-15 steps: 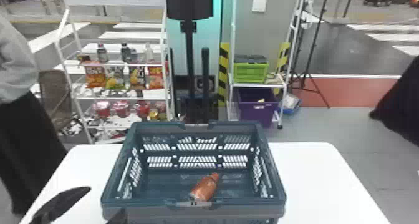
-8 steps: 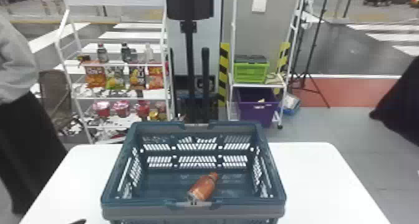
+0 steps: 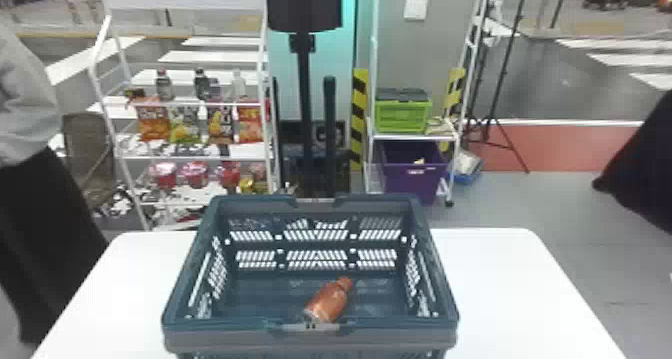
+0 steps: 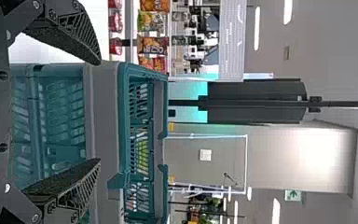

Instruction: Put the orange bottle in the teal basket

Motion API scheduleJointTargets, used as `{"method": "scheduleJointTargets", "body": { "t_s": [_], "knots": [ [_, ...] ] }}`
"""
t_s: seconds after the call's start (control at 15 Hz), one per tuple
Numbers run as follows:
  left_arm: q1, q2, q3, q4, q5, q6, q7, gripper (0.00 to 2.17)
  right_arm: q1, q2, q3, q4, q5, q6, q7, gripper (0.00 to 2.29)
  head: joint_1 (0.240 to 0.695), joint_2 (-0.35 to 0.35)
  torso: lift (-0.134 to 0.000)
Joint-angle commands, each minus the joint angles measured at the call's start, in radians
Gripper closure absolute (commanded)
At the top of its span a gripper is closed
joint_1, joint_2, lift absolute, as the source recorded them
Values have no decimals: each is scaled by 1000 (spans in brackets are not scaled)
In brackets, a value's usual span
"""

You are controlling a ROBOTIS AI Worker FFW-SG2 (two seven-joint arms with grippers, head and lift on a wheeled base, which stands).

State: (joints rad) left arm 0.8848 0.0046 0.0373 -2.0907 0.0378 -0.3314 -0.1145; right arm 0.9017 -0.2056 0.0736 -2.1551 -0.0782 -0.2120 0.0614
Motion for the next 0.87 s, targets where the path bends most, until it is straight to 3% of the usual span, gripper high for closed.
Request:
{"method": "scheduleJointTargets", "body": {
  "t_s": [0.0, 0.33, 0.8],
  "knots": [
    [2, -7, -11, 6, 2, -1, 7, 174, 5, 0, 0, -3, 0, -7, 0, 130, 499, 0, 0],
    [6, -7, -45, 6, 5, -4, 52, 174, 11, 3, 0, -3, 0, -10, 2, 130, 499, 0, 0],
    [6, -7, -45, 18, 5, -13, 53, 174, 9, 8, -2, 3, 0, -19, 2, 130, 499, 0, 0]
  ]
}}
